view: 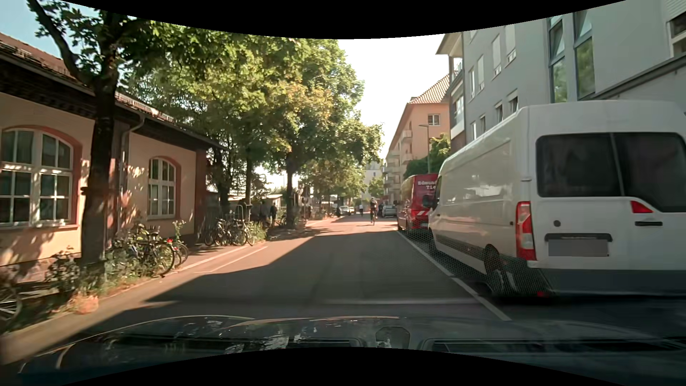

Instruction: Follow the waypoints while adhering to traffic rules and regulations

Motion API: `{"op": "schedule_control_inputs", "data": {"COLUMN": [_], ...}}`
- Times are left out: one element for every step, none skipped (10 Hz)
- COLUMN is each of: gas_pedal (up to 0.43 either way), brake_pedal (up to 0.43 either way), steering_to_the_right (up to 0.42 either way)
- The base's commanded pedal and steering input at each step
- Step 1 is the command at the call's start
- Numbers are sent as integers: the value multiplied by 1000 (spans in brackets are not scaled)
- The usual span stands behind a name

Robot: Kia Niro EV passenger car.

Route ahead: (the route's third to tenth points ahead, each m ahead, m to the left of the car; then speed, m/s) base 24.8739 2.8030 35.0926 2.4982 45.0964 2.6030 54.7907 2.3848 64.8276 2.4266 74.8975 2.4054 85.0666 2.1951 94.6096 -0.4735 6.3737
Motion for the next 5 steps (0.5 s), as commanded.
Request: {"op": "schedule_control_inputs", "data": {"gas_pedal": [0, 0, 0, 0, 0], "brake_pedal": [0, 0, 0, 0, 0], "steering_to_the_right": [-7, -7, -7, -7, -8]}}
